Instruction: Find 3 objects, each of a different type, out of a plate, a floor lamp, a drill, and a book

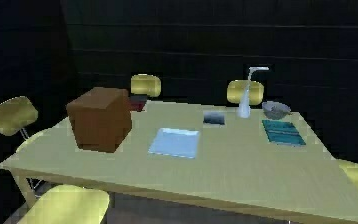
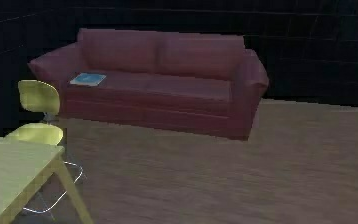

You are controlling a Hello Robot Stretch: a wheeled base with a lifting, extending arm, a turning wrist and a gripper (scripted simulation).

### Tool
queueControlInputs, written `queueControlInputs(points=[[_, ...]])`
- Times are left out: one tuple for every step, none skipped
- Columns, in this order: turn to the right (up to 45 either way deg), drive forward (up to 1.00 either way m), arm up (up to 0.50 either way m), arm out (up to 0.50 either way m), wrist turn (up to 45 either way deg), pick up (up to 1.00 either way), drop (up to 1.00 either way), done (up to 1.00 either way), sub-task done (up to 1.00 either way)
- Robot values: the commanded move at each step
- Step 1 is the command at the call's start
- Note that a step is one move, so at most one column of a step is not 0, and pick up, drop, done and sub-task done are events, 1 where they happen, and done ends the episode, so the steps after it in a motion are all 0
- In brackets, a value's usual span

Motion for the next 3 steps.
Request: queueControlInputs(points=[[0.0,0.0,0.0,0.0,0.0,0.0,0.0,0.0,1.0],[45.0,0.0,0.0,0.0,0.0,0.0,0.0,0.0,0.0],[27.0,0.0,0.0,0.0,0.0,0.0,0.0,0.0,0.0]])
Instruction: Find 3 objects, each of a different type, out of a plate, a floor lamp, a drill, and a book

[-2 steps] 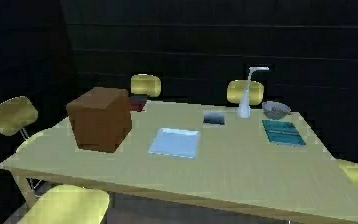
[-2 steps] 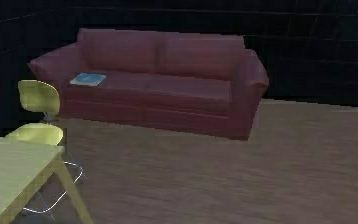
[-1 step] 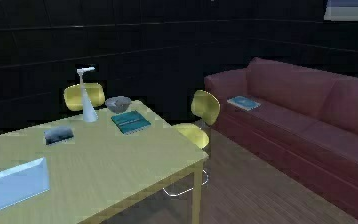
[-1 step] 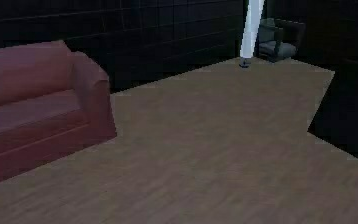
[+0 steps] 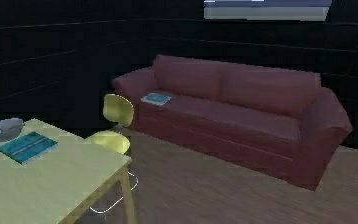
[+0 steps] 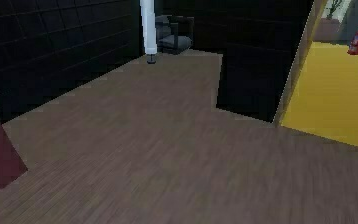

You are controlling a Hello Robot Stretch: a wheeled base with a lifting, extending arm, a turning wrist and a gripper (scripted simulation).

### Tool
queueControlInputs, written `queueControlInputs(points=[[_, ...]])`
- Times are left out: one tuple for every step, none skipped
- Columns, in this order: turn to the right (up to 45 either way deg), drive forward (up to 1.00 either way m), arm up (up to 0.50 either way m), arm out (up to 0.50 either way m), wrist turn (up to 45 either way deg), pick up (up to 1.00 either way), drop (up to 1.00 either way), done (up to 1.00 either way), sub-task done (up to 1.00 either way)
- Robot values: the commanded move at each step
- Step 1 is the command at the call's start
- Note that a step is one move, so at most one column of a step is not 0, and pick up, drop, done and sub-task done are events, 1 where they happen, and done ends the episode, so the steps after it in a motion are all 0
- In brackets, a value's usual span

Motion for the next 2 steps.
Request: queueControlInputs(points=[[0.0,0.1,0.0,0.0,0.0,0.0,0.0,0.0,0.0],[-45.0,0.0,0.0,0.0,0.0,0.0,0.0,0.0,0.0]])
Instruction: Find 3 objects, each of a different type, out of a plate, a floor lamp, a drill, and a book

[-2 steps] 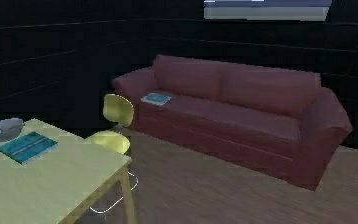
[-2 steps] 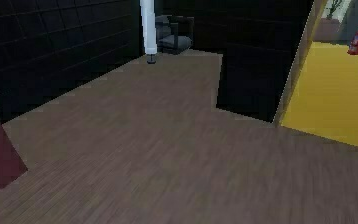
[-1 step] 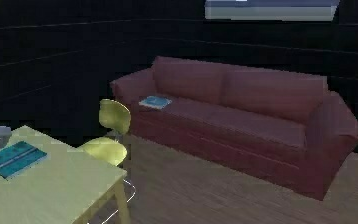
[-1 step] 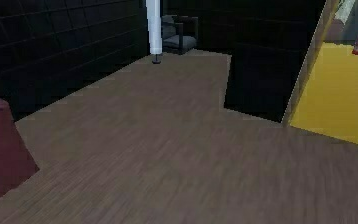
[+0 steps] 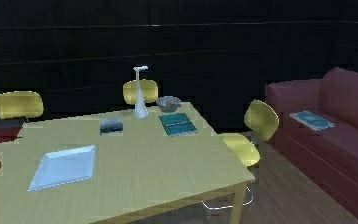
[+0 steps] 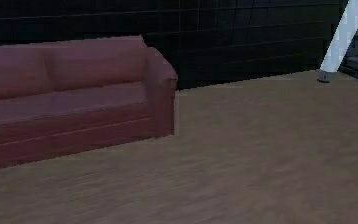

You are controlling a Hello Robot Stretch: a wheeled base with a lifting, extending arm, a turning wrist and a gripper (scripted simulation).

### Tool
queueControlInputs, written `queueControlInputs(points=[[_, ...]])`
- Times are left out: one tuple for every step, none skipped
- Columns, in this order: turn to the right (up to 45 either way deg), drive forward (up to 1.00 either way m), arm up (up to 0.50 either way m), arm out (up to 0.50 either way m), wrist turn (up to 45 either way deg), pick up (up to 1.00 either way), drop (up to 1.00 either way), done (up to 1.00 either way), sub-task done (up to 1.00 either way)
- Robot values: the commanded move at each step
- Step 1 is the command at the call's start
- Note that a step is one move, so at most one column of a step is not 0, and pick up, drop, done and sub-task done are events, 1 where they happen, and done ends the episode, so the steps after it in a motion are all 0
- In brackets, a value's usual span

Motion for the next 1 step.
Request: queueControlInputs(points=[[-18.0,0.0,0.0,0.0,0.0,0.0,0.0,0.0,0.0]])
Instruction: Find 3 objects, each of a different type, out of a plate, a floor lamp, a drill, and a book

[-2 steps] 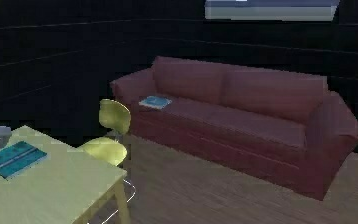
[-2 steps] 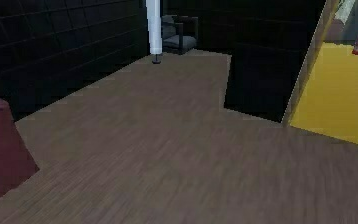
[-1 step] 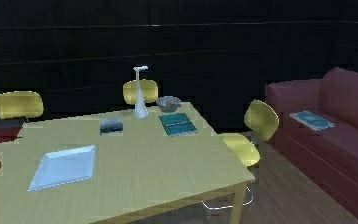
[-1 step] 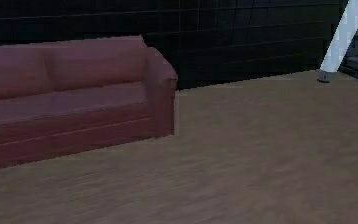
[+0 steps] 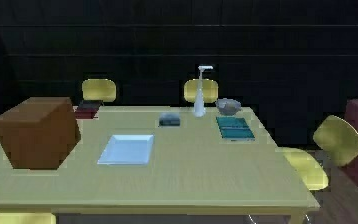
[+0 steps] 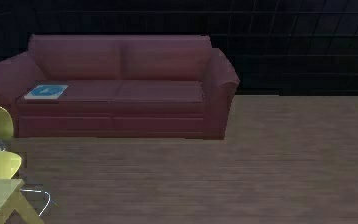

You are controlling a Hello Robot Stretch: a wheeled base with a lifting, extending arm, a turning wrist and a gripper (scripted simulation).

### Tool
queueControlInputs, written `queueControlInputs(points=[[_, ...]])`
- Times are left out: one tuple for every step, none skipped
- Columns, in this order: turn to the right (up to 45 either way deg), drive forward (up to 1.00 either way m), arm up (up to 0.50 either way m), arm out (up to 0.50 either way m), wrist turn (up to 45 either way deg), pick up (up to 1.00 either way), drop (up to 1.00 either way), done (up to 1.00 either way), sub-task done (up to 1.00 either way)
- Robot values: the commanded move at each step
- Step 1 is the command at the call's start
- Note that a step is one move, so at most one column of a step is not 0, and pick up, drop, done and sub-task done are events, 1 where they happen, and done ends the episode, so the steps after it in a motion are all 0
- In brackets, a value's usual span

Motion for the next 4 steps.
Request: queueControlInputs(points=[[0.0,0.0,0.0,0.0,0.0,0.0,0.0,0.0,1.0],[45.0,0.0,0.0,0.0,0.0,0.0,0.0,0.0,0.0],[45.0,0.0,0.0,0.0,0.0,0.0,0.0,0.0,0.0],[45.0,0.0,0.0,0.0,0.0,0.0,0.0,0.0,0.0]])
